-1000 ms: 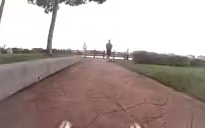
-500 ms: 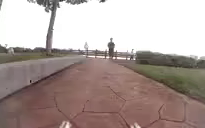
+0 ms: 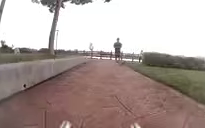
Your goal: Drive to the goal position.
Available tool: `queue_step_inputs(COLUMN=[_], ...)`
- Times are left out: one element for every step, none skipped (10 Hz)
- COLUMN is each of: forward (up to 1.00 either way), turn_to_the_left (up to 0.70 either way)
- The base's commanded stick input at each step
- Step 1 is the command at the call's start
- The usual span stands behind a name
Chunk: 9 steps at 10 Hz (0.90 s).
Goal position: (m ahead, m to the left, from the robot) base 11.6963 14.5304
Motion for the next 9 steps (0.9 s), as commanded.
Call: queue_step_inputs(forward=[0.70,0.70,0.70,0.70,0.70,0.70,0.70,0.70,0.70], turn_to_the_left=[0.23,0.26,0.10,0.33,0.19,0.05,0.21,0.07,0.14])
